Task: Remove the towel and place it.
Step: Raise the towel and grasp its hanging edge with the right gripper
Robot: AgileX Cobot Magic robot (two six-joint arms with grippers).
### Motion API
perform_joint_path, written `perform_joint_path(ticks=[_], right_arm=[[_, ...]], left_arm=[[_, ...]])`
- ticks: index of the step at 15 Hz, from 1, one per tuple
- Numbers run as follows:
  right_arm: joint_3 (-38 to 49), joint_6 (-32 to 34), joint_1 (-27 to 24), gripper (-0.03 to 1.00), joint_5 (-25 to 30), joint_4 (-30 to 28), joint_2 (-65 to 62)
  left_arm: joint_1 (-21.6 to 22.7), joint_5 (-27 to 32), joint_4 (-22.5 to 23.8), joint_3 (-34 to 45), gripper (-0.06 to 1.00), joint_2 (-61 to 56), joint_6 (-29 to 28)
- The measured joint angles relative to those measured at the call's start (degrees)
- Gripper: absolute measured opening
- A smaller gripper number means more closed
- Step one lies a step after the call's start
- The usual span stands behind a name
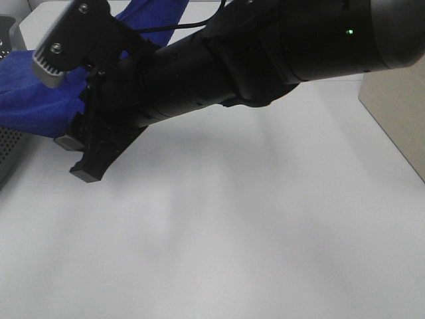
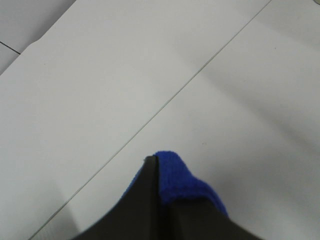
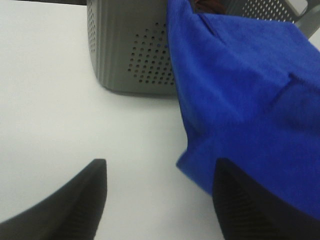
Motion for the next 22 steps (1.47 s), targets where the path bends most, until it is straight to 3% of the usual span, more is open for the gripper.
perform_joint_path(ticks=[4, 11, 15, 18, 22], right_arm=[[-4.01, -3.04, 4.64, 0.57, -4.13, -2.69, 3.27], [-7.22, -4.64, 4.70, 0.57, -10.54, -11.57, 4.93], [-7.22, -5.84, 4.70, 0.57, -16.04, -19.48, 6.07], [-7.22, -6.07, 4.70, 0.57, -23.61, -24.35, 9.45], [-7.22, -5.73, 4.70, 0.52, -27.27, -25.61, 11.12]], left_arm=[[0.00, -0.06, -0.57, 0.00, 0.00, 0.57, 0.00], [0.00, -0.40, -1.20, 0.00, 0.00, 0.57, 0.00], [0.00, -1.15, -1.78, 0.00, 0.00, 0.57, 0.00], [0.00, -1.26, -4.24, 0.00, 0.00, 0.57, 1.72], [0.00, -1.26, -4.47, 0.00, 0.00, 0.57, 2.64]])
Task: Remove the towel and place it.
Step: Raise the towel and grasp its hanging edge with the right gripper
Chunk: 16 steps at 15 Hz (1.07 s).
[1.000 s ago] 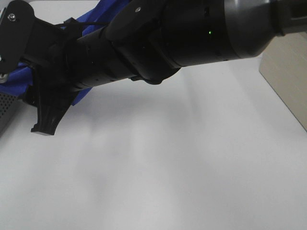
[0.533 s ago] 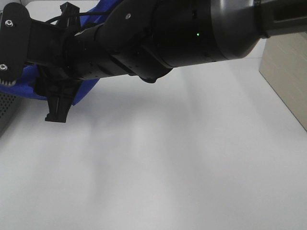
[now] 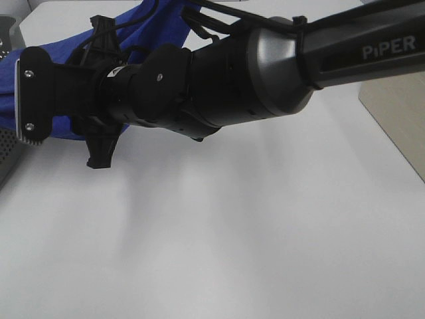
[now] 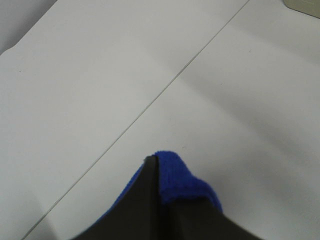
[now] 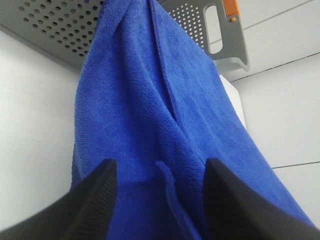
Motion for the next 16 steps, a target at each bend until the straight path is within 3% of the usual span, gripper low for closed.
perform_joint_path(ticks=[6, 10, 16], right_arm=[[0.00, 0.11, -0.40, 0.38, -2.12, -1.49, 0.40], [0.00, 1.03, -2.58, 0.34, -2.18, -2.23, 0.40], [0.00, 4.18, -2.52, 0.06, -0.52, -1.83, 1.66]], left_arm=[[0.00, 0.00, -0.06, 0.00, 0.00, 0.00, 0.00], [0.00, 0.00, -0.23, 0.00, 0.00, 0.00, 0.00], [0.00, 0.00, 0.17, 0.00, 0.00, 0.00, 0.00]])
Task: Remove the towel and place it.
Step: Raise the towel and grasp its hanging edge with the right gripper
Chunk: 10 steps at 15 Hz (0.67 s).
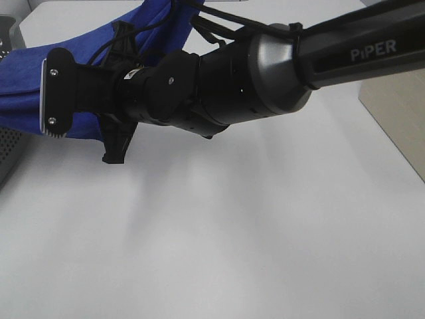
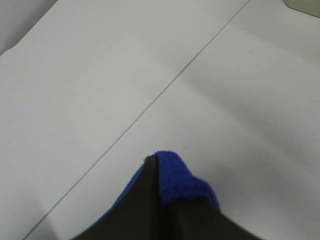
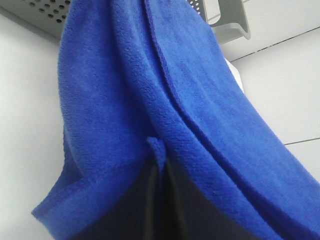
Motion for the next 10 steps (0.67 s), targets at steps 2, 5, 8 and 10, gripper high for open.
perform_joint_path(ticks=[2, 5, 8, 10], right_arm=[[0.00, 0.86, 0.00, 0.02, 0.17, 1.66, 0.00], [1.09, 1.09, 0.00, 0.02, 3.55, 9.28, -1.43], [3.38, 1.32, 0.00, 0.02, 6.07, 21.08, -5.79], [5.56, 1.32, 0.00, 0.02, 6.30, 29.39, -9.17]], left_arm=[[0.00, -0.46, 0.00, 0.00, 0.00, 0.00, 0.00], [0.00, -0.46, 0.69, 0.00, 0.00, 0.00, 0.17], [0.00, -1.15, 1.89, 0.00, 0.00, 0.00, 0.17], [0.00, -1.43, 2.06, 0.00, 0.00, 0.00, 0.17]])
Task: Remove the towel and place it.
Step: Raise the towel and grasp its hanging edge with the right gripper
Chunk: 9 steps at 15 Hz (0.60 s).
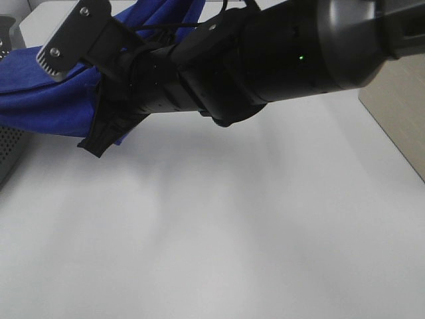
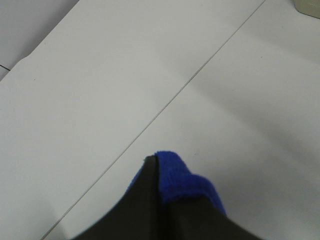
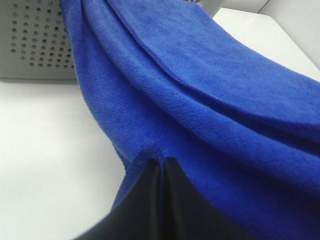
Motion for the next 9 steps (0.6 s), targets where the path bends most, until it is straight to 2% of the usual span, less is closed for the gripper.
perform_joint_path(ticks=[4, 6, 9], right_arm=[[5.96, 0.00, 0.00, 0.02, 0.06, 14.67, -4.58], [9.57, 0.00, 0.00, 0.02, 0.11, 20.86, -7.05], [13.64, 0.06, 0.00, 0.02, 0.40, 26.13, -10.83]], left_arm=[[0.17, 2.46, 0.06, 0.00, 0.00, 0.00, 0.00], [1.60, 4.47, -0.52, 0.00, 0.00, 0.00, 0.00], [5.73, 7.10, -5.33, 0.00, 0.00, 0.00, -0.06]])
